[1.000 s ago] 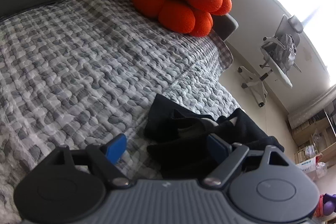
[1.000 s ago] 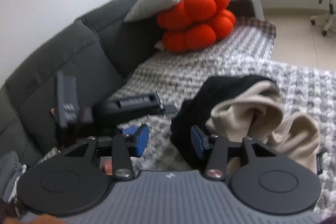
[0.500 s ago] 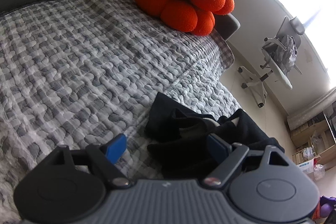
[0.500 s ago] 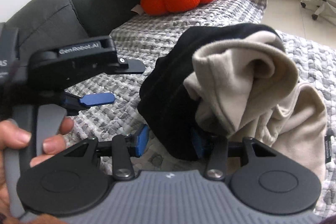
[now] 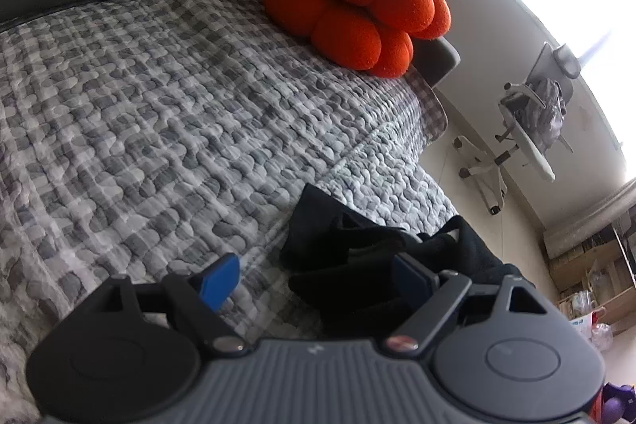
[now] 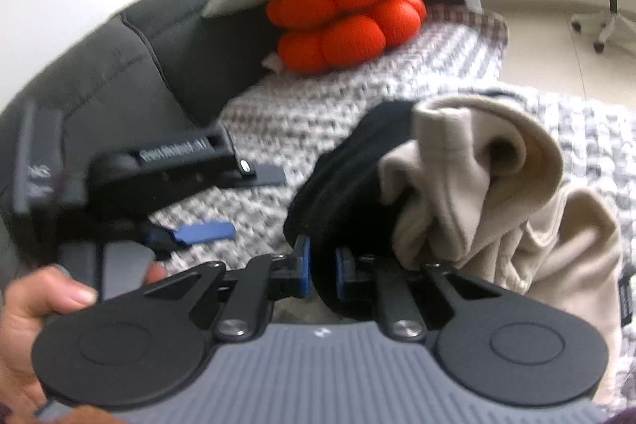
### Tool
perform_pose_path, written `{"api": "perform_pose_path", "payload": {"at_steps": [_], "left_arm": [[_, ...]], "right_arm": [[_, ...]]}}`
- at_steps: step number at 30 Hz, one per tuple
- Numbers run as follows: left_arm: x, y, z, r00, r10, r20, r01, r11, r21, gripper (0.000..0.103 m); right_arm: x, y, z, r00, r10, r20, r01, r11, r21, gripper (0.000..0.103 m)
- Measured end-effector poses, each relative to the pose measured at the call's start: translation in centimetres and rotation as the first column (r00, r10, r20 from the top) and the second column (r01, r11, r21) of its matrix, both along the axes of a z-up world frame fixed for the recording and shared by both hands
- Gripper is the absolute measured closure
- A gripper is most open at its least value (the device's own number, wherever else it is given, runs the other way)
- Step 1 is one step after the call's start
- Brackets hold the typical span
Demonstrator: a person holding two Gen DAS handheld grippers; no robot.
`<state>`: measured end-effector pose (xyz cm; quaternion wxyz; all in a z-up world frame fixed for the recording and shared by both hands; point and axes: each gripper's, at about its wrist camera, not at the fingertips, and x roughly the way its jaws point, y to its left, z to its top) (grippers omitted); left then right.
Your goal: Fold clothes
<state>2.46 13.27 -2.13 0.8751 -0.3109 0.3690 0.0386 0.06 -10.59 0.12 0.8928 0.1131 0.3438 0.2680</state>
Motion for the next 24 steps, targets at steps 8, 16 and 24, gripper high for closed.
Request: {"api": "perform_pose_path", "payload": {"at_steps": [8, 16, 24], "left_arm": [[-0.1, 0.0, 0.1, 1.000, 0.002, 0.004, -0.002, 1.000, -0.001, 0.018], [-0.1, -0.5, 0.2, 0.998, -0.055, 0.031, 0.056, 0.998, -0.032, 0.022], [0.9, -1.6, -1.4, 0.987, -0.160, 0.021, 0.162, 0.973, -0.166, 0.060]], "right_arm": [[-0.5, -2.1, 1.3, 0.999, -0.037, 0.012, 0.036, 0.992, 0.121, 0.088], [-0.7, -4.3, 2.5, 0.997, -0.079, 0.008, 0.074, 0.960, 0.269, 0.088], [0.5, -5.3, 1.7, 0.991, -0.129, -0.037, 0.134, 0.956, 0.261, 0.086]]}}
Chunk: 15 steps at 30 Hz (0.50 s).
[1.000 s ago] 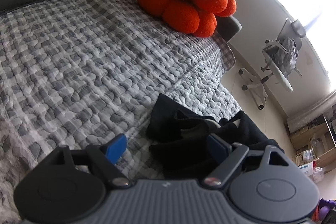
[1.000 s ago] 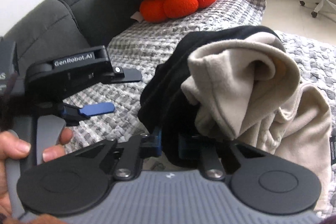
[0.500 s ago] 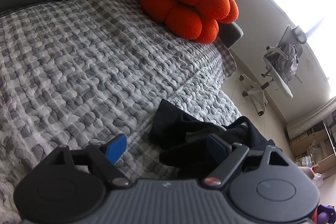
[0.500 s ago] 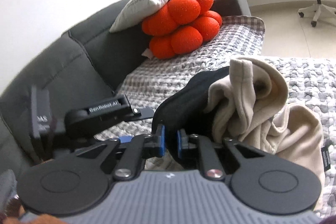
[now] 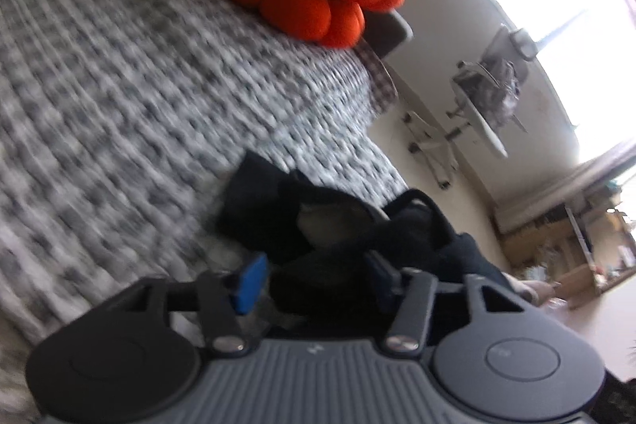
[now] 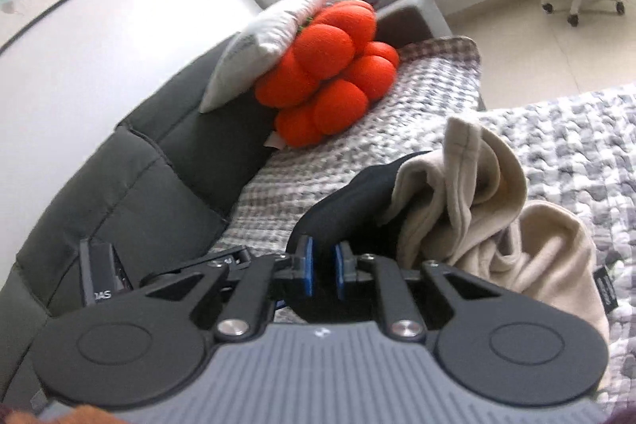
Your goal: Fold clothes
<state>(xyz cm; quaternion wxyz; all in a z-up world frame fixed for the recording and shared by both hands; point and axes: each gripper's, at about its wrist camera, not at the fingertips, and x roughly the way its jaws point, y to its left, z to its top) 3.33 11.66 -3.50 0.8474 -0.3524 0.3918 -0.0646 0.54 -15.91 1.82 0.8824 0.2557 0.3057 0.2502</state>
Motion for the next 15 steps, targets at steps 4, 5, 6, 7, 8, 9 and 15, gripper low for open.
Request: {"api": "perform_pose_path", "payload": {"at_steps": [4, 5, 6, 7, 8, 9, 15], "left_arm": [[0.4, -0.3, -1.0, 0.999, -0.028, -0.027, 0.027, 0.998, -0.057, 0.081], [0.4, -0.3, -1.1, 0.999, -0.032, -0.025, 0.031, 0.997, -0.066, 0.086], [0.4, -0.3, -1.2, 0.999, -0.035, -0.023, 0.033, 0.996, -0.082, 0.089], [0.4, -0.2, -1.3, 0.999, -0.037, -0.023, 0.034, 0.995, -0.098, 0.090], [0.4, -0.2, -1.3, 0.999, -0.040, -0.020, 0.038, 0.993, -0.112, 0.091], [0.3, -0.2, -1.4, 0.999, -0.045, -0.017, 0.042, 0.991, -0.126, 0.092], [0.2, -0.4, -1.0, 0.996, -0.077, 0.037, 0.083, 0.977, -0.199, 0.093]], "right_arm": [[0.5, -0.2, -0.7, 1.000, -0.015, -0.023, 0.014, 1.000, -0.022, 0.083], [0.4, -0.2, -0.7, 1.000, -0.015, -0.024, 0.014, 0.999, -0.031, 0.083], [0.4, -0.3, -0.7, 1.000, -0.015, -0.025, 0.014, 0.999, -0.039, 0.082], [0.3, -0.2, -0.6, 1.000, -0.015, -0.025, 0.014, 0.999, -0.049, 0.082], [0.1, -0.2, -0.5, 1.000, -0.017, -0.024, 0.015, 0.998, -0.057, 0.075], [-0.2, -0.3, -0.4, 1.000, -0.018, -0.022, 0.017, 0.998, -0.064, 0.058], [-0.8, -0.4, 0.0, 1.000, -0.030, -0.010, 0.029, 0.996, -0.081, 0.051]]}}
